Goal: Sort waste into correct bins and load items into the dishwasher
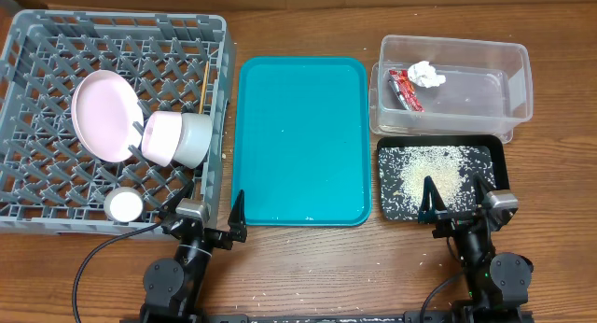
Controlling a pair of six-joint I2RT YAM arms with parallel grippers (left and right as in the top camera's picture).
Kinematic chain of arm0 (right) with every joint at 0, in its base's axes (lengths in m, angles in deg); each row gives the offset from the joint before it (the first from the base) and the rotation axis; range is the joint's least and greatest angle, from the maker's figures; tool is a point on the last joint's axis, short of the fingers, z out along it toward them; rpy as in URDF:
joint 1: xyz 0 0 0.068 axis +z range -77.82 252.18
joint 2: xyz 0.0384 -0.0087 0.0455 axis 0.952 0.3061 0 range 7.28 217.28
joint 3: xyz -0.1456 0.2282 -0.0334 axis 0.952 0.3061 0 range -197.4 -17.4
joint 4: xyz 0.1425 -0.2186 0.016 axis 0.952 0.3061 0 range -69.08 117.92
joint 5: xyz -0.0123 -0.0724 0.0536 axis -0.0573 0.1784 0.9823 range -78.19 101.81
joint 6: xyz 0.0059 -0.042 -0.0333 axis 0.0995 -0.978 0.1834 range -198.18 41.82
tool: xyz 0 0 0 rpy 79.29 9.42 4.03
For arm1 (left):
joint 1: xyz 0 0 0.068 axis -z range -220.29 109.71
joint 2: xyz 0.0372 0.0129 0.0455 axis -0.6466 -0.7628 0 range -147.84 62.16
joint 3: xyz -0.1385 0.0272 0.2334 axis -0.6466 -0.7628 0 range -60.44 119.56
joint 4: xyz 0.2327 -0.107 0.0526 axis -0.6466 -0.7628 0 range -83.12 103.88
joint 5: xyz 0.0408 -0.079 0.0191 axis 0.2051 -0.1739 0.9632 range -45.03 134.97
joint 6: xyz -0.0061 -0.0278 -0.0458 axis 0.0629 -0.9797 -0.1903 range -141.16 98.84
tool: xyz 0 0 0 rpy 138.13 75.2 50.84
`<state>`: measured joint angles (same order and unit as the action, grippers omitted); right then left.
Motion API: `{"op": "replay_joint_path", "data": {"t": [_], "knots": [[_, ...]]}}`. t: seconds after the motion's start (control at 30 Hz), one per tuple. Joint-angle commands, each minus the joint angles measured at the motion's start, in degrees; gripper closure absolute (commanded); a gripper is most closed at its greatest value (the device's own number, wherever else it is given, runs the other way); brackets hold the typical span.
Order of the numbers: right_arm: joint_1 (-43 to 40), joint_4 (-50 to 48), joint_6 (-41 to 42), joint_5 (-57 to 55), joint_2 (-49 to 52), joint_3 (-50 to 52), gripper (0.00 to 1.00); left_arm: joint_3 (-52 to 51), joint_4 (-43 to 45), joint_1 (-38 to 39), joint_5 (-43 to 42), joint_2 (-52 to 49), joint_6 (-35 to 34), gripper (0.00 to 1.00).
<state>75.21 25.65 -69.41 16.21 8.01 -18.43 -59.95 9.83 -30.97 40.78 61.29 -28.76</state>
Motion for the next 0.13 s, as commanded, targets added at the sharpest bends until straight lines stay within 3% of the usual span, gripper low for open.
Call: {"op": "replay_joint_path", "data": {"t": [0.0, 0.1], "knots": [[-0.3, -0.3, 0.0, -0.5, -0.4, 0.6, 0.0, -0.2, -0.1, -0.3, 0.3, 0.2, -0.8, 0.0], [-0.3, -0.3, 0.0, -0.5, -0.4, 0.6, 0.0, -0.2, -0.1, -0.3, 0.3, 0.2, -0.8, 0.0]]}}
